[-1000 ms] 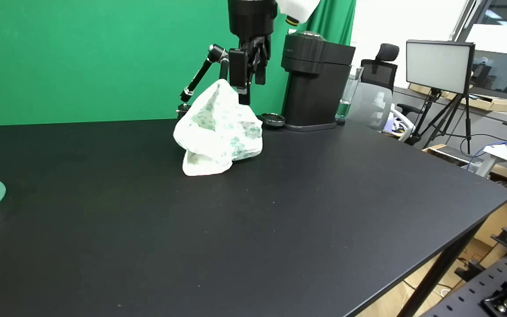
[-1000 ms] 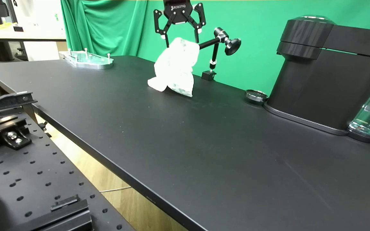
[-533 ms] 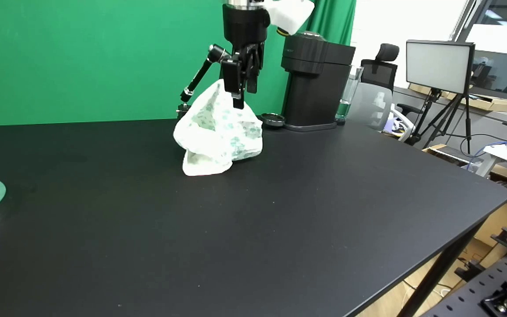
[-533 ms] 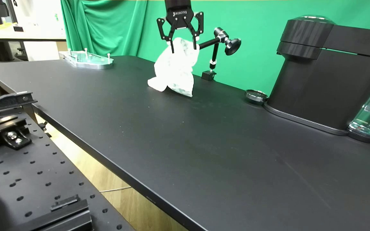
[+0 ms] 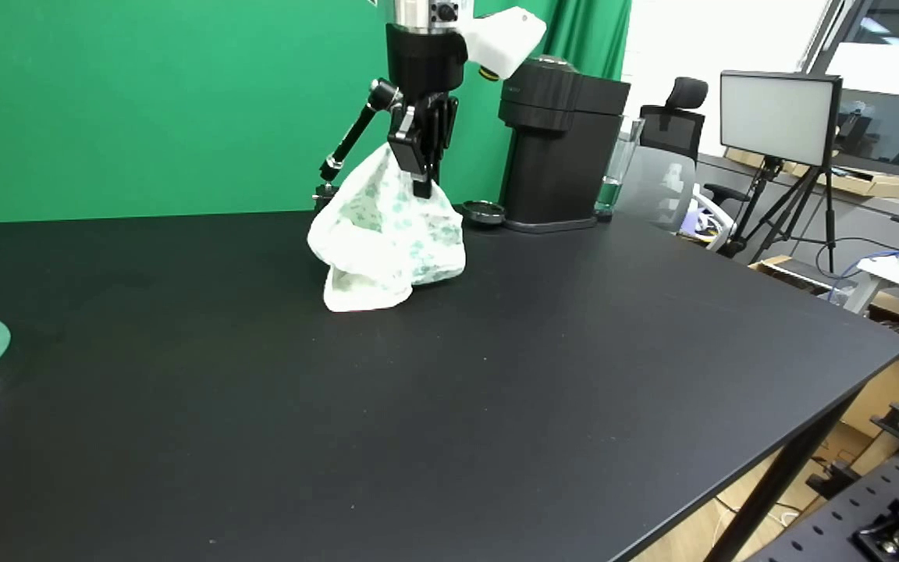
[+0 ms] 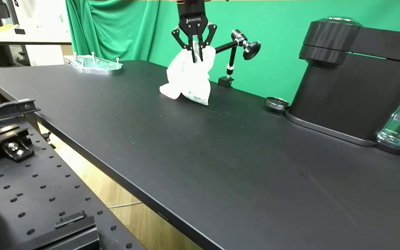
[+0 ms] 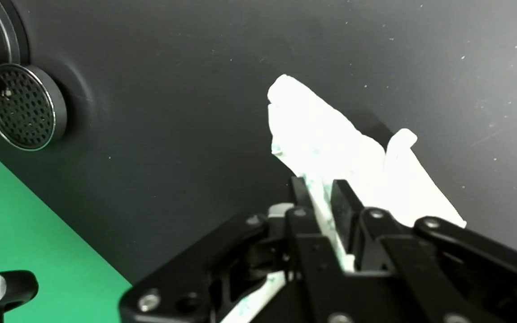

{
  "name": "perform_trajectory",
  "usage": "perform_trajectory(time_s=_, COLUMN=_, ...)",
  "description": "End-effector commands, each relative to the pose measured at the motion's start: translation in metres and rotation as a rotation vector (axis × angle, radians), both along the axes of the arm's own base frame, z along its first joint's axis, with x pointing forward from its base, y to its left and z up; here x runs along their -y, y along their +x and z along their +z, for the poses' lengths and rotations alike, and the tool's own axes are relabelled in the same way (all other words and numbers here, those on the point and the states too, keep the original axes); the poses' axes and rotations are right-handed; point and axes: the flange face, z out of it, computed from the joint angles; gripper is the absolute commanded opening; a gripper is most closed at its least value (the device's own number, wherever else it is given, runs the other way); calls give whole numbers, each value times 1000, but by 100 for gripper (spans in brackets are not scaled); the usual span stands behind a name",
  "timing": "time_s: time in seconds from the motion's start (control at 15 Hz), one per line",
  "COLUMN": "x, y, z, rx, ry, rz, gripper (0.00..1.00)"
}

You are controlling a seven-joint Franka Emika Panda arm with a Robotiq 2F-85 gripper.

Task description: Remove the white cloth from the black stand

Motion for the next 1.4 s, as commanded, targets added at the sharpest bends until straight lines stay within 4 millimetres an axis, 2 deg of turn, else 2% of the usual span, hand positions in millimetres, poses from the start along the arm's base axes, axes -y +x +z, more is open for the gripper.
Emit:
perform_trajectory(time_s=0.0, x=-7, y=3, z=6, rx=9, ry=7, rz=-25, gripper=0)
perform_trajectory(time_s=0.33, x=-35, y=-25, z=19, rx=-1, ry=5, rz=15, gripper=0)
perform_trajectory(time_s=0.6, x=-78, y=-54, z=26, rx=-6, ry=-16, rz=116, gripper=0)
perform_trajectory(time_s=0.8, x=-108, y=-70, z=23, rx=-34, ry=-29, rz=178, gripper=0)
perform_trajectory(time_s=0.93, x=-120, y=-77, z=18, rx=-50, ry=-40, rz=201, gripper=0)
perform_trajectory(time_s=1.13, x=-121, y=-79, z=11, rx=-79, ry=-43, rz=190, gripper=0)
perform_trajectory(time_s=1.2, x=-119, y=-79, z=8, rx=-94, ry=-40, rz=181, gripper=26)
perform_trajectory(time_s=1.33, x=-113, y=-78, z=3, rx=-117, ry=-38, rz=157, gripper=33)
